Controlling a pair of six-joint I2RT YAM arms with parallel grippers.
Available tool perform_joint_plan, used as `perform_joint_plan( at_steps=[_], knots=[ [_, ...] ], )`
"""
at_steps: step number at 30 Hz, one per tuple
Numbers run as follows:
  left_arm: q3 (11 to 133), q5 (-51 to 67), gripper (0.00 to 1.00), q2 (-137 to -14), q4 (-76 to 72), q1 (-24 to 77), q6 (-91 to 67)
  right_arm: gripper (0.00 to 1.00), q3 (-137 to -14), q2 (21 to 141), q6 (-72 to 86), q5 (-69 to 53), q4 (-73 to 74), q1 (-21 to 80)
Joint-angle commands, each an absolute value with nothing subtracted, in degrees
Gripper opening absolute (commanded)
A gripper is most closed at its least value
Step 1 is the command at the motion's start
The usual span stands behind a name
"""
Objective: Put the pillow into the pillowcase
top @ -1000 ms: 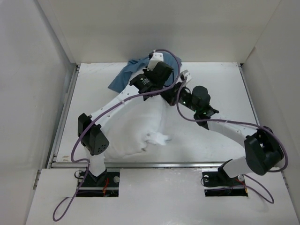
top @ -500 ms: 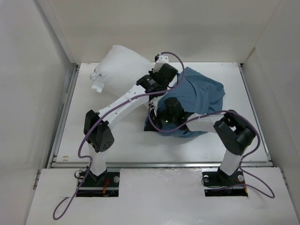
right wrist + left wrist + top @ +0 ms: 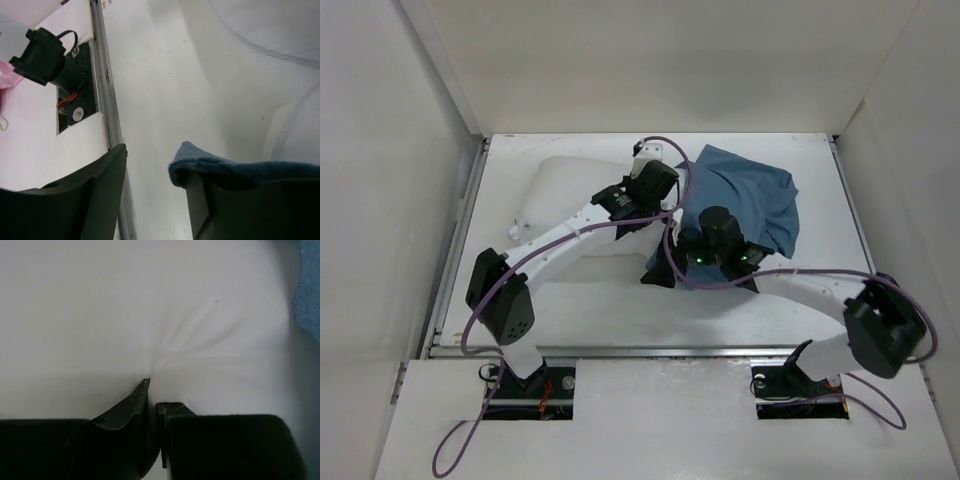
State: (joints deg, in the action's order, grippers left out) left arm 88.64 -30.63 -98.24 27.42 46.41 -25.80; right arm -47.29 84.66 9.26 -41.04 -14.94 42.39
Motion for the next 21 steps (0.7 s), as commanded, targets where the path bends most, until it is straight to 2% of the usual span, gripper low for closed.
perform_joint_plan(
  at_steps=[1, 2, 3, 4, 5, 6, 7, 8, 13, 17, 21],
  knots=[
    [86.2, -24.4, 0.00, -90.7, 22.7, 47.9, -27.4, 0.55, -47.6, 74.0, 9.9, -39.0, -9.1, 43.2],
    [86.2, -23.7, 0.06, -89.6, 23.3, 47.9, -27.4, 0.60, -47.5, 71.6, 9.9, -32.4, -6.1, 43.2],
    [86.2, -23.7, 0.19, -88.5, 24.0, 47.9, -27.4, 0.64, -47.5, 68.9, 9.9, -29.1, -3.4, 43.2],
    [86.2, -24.5, 0.35, -86.2, 24.7, 48.4, -27.4, 0.68, -47.5, 63.7, 10.6, -24.7, -0.6, 43.2],
    [86.2, -25.8, 0.72, -84.8, 24.7, 48.4, -27.4, 0.73, -47.5, 61.2, 12.6, -20.0, 4.3, 43.2],
    [85.7, -25.8, 0.86, -83.6, 24.7, 48.4, -27.4, 0.86, -47.5, 58.8, 13.3, -12.3, 6.5, 43.2],
    [85.7, -26.4, 0.93, -81.1, 24.7, 48.4, -27.4, 0.92, -48.1, 56.7, 14.1, -8.8, 8.3, 43.2],
    [85.1, -27.0, 0.98, -80.1, 24.7, 48.4, -27.4, 1.00, -49.0, 53.6, 14.8, -5.8, 12.6, 43.2],
    [84.6, -28.4, 1.00, -76.5, 25.8, 48.4, -28.7, 1.00, -53.3, 49.6, 15.4, 0.5, 20.6, 43.2],
    [84.6, -30.4, 1.00, -77.0, 25.1, 46.6, -29.3, 1.00, -56.2, 51.2, 17.4, 4.6, 22.8, 43.2],
    [87.5, -30.2, 1.00, -84.8, 29.7, 44.8, -30.4, 0.96, -62.9, 58.3, 27.0, 21.0, 30.6, 43.2]
  ],
)
